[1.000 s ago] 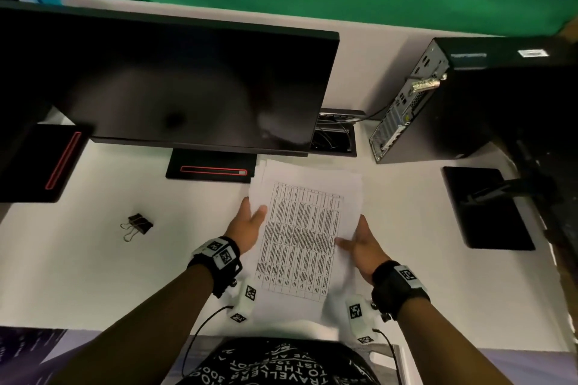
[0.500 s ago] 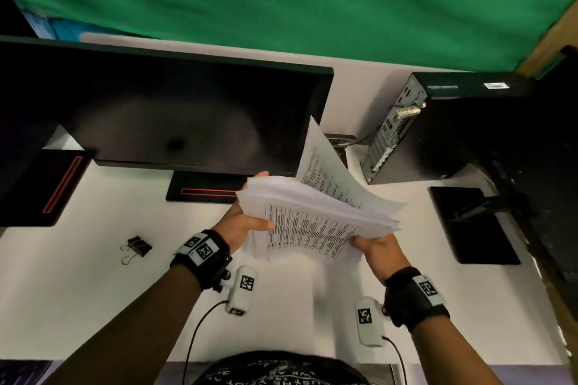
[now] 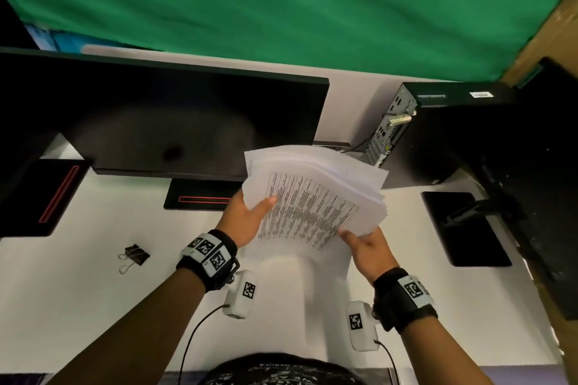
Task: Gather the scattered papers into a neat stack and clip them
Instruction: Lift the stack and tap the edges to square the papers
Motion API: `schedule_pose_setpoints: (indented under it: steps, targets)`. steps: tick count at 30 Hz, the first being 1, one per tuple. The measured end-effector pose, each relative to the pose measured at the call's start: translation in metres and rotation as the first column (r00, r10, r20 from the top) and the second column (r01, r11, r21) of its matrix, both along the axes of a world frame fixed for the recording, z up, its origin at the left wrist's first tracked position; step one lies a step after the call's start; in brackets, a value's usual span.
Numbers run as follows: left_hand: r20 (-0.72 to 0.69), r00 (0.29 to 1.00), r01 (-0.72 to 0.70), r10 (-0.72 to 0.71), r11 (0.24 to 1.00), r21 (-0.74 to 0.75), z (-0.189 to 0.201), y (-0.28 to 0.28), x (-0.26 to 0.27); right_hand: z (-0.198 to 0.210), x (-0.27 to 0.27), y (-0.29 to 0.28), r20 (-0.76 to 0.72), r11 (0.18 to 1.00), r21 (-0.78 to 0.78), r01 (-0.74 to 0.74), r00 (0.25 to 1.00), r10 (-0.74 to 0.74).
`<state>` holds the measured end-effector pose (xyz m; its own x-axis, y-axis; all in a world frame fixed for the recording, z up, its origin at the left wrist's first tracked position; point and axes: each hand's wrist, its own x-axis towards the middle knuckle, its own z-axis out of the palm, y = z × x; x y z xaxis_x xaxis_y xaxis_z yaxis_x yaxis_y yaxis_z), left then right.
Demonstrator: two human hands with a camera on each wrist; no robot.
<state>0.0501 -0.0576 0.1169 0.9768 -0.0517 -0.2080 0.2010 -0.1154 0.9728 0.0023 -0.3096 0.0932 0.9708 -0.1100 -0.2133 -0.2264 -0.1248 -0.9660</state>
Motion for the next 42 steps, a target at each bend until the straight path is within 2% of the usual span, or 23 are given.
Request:
schedule_pose_setpoints:
  steps: [2, 5, 8, 15, 18, 20, 22, 26, 30, 34, 37, 40, 42]
  targets:
    - [0.0, 0.996, -0.092, 0.093, 0.993, -0.075, 0.0, 0.002, -0.003, 0.0, 0.002, 0.01, 0.028, 1.0, 0.024, 0.009, 1.0, -0.01]
    - [-0.095, 0.987, -0.141, 0.129, 0.981, -0.136, -0.008, 0.01, -0.005, -0.01, 0.003, 0.016, -0.03, 0.999, 0.031, 0.027, 0.999, -0.026]
    - [-0.107, 0.987, -0.127, 0.119, 0.989, -0.071, -0.011, 0.016, -0.005, -0.02, 0.005, 0.013, -0.031, 0.999, 0.009, 0.038, 0.999, -0.038]
    - [-0.099, 0.989, -0.121, 0.114, 0.99, -0.072, -0.015, 0.018, 0.003, -0.024, 0.014, 0.008, -0.012, 0.998, 0.068, 0.016, 1.0, -0.016]
    - [-0.127, 0.988, -0.092, 0.09, 0.996, -0.009, -0.022, 0.021, 0.004, -0.03, 0.016, 0.005, -0.025, 0.999, 0.033, 0.04, 0.999, -0.039]
    - [-0.129, 0.99, -0.063, 0.066, 0.998, 0.025, -0.03, 0.022, 0.003, -0.035, 0.015, 0.006, -0.033, 0.999, -0.037, -0.001, 0.999, 0.0]
    - [-0.1, 0.994, -0.036, 0.042, 0.998, 0.058, -0.034, 0.019, 0.001, -0.037, 0.015, 0.011, -0.028, 0.991, -0.127, -0.044, 0.999, 0.04]
    - [0.036, 0.998, -0.048, 0.044, 0.992, 0.115, -0.033, 0.009, 0.004, -0.034, 0.018, 0.022, 0.048, 0.994, -0.088, 0.06, 0.997, -0.056]
    - [0.019, 1.0, 0.018, -0.023, 0.98, 0.199, -0.046, 0.011, 0.005, -0.042, 0.012, 0.023, 0.048, 0.995, -0.101, 0.005, 0.999, 0.0]
    - [0.005, 1.0, 0.02, -0.022, 0.964, 0.266, -0.052, 0.015, 0.009, -0.041, 0.017, 0.023, 0.046, 0.987, -0.159, 0.021, 0.999, -0.014]
    - [0.054, 0.998, -0.044, 0.031, 0.965, 0.257, -0.044, 0.01, 0.009, -0.032, 0.017, 0.028, 0.07, 0.971, -0.239, 0.014, 0.998, 0.002]
    - [0.075, 0.992, -0.115, 0.103, 0.977, 0.178, -0.038, 0.012, 0.003, -0.028, 0.014, 0.026, 0.11, 0.977, -0.207, 0.049, 0.994, -0.027]
    - [0.062, 0.994, -0.096, 0.087, 0.982, 0.16, -0.042, 0.017, -0.004, -0.03, 0.008, 0.024, 0.082, 0.985, -0.171, 0.017, 0.997, -0.003]
